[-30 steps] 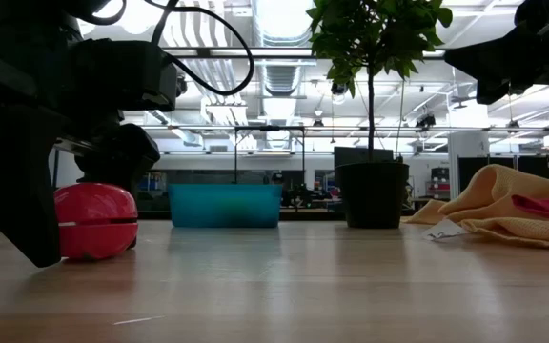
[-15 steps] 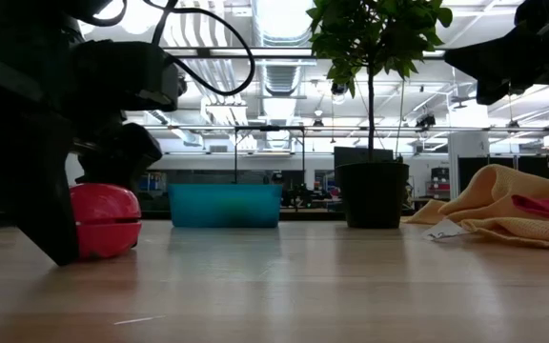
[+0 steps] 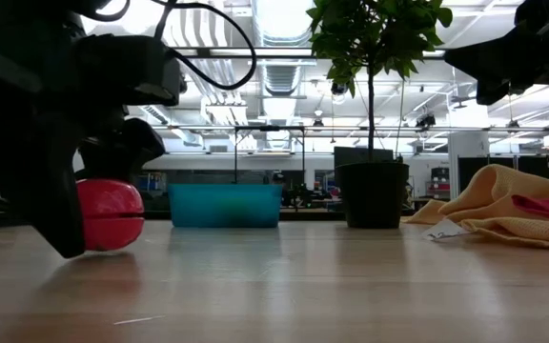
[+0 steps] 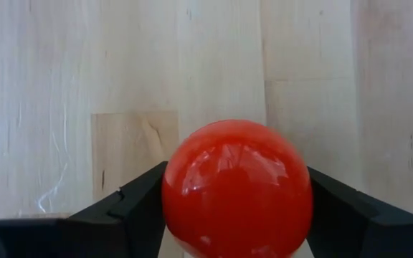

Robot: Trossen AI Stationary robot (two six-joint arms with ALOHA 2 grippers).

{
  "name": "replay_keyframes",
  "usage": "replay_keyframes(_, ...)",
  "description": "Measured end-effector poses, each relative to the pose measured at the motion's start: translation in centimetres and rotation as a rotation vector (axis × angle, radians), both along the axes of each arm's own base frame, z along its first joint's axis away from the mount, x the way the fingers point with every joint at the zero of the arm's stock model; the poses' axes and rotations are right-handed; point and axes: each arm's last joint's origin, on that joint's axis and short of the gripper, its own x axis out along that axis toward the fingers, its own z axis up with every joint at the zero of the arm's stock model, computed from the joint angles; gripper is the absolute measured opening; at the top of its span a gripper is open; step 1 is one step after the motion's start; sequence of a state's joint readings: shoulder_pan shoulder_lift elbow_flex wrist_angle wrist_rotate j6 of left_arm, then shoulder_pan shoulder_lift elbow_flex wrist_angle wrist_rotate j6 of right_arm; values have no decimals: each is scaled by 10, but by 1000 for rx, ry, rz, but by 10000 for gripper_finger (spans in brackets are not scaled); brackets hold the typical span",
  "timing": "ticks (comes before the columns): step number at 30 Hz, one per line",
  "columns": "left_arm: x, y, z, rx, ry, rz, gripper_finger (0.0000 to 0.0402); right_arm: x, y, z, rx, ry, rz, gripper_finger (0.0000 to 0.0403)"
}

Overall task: Pick and placing Produce into tupperware
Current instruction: Put the tomato into the bin

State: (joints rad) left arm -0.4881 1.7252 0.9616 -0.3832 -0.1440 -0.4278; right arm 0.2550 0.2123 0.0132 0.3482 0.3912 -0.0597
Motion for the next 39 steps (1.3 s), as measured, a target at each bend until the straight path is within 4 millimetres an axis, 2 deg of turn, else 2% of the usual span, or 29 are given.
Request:
replay_keyframes(9, 4, 10, 7, 49, -36, -15, 243, 0, 0, 0, 0, 0, 0, 9)
replay_keyframes(17, 11, 41, 30, 159, -136, 3, 243, 0, 0, 0, 0, 0, 0, 9)
replay_keyframes(21, 12, 65, 48, 222, -192, 23, 243, 0, 0, 0, 0, 0, 0, 9)
replay_keyframes(28, 11, 120, 80, 316, -284, 121, 243, 0, 0, 0, 0, 0, 0, 9)
replay_keyframes(33, 5, 164, 91, 363, -288, 237, 243, 0, 0, 0, 0, 0, -2, 9)
replay_keyframes(39, -2, 206, 93, 409, -251, 340, 243, 0, 0, 0, 0, -1, -2, 9)
